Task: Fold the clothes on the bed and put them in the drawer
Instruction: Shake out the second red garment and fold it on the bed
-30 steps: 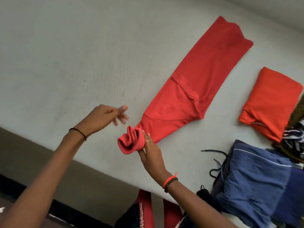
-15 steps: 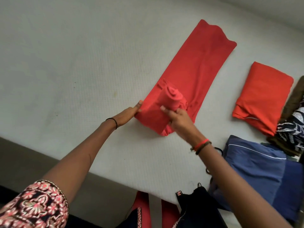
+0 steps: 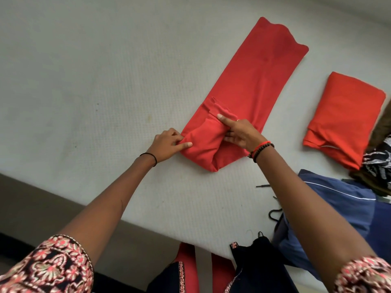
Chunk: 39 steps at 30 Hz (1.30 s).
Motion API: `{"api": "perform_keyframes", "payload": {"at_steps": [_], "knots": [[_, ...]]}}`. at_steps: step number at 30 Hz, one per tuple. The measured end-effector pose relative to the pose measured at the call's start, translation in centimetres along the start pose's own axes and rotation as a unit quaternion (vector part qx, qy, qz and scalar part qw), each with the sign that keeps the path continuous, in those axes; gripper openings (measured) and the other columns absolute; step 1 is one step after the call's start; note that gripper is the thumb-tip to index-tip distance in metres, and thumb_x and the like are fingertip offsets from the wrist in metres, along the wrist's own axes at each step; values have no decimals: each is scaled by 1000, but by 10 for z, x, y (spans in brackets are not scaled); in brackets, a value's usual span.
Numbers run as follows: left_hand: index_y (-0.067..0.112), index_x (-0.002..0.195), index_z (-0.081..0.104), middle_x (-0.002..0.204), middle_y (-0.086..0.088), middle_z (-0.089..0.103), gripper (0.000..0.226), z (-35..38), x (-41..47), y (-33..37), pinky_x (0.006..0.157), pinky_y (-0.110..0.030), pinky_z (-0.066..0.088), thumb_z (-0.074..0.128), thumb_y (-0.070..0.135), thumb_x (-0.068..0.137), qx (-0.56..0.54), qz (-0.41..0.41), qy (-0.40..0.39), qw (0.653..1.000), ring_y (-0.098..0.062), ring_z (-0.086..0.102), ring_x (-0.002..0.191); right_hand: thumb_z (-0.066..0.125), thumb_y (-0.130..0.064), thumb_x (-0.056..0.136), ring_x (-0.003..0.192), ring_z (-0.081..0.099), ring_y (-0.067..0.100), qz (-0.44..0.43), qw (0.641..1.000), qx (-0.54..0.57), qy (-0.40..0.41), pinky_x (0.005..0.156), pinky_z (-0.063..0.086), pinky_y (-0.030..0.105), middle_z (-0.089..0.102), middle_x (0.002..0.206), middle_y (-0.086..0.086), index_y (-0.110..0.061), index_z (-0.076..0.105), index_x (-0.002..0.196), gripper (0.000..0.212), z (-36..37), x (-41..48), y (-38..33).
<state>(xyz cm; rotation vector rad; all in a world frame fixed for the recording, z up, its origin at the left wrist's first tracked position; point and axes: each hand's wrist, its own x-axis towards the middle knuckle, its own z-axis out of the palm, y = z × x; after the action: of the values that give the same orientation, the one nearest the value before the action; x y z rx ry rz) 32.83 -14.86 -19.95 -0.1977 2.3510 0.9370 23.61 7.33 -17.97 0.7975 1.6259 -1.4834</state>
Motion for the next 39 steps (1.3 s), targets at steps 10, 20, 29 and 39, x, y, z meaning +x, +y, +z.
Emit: {"api": "perform_keyframes", "payload": {"at_steps": [10, 20, 29, 39], "knots": [[13, 110, 46, 104, -10, 59, 62, 41, -28, 25, 85, -40, 52, 73, 53, 71, -401, -267, 186, 856, -29, 63, 99, 62, -49, 83, 101, 55, 36, -325, 777, -451, 296, 80, 45, 42, 54, 115, 17, 0, 41, 129, 70, 17, -26, 9], [10, 118, 63, 115, -6, 68, 41, 66, -37, 63, 89, -33, 51, 72, 28, 82, -662, -266, 120, 690, -20, 63, 108, 16, -70, 87, 147, 5, 22, -393, 684, -608, 87, 119, 2, 47, 11, 159, 12, -4, 12, 150, 91, 9, -11, 47], [11, 125, 56, 115, -7, 66, 44, 43, -37, 113, 64, -24, 55, 68, 18, 83, -639, -227, 211, 704, -19, 66, 98, 35, -46, 99, 146, 8, 13, -254, 845, -463, -84, 118, 4, 28, 13, 159, 3, -11, 16, 151, 65, 1, -18, 10], [11, 127, 53, 124, -5, 64, 63, 30, -42, 139, 99, -39, 48, 77, 20, 70, -631, -50, 112, 766, -16, 60, 115, 51, -55, 81, 126, 39, 1, -175, 877, -350, -279, 109, 29, 18, 33, 139, -9, -21, 24, 141, 74, -31, -34, -12]]}}
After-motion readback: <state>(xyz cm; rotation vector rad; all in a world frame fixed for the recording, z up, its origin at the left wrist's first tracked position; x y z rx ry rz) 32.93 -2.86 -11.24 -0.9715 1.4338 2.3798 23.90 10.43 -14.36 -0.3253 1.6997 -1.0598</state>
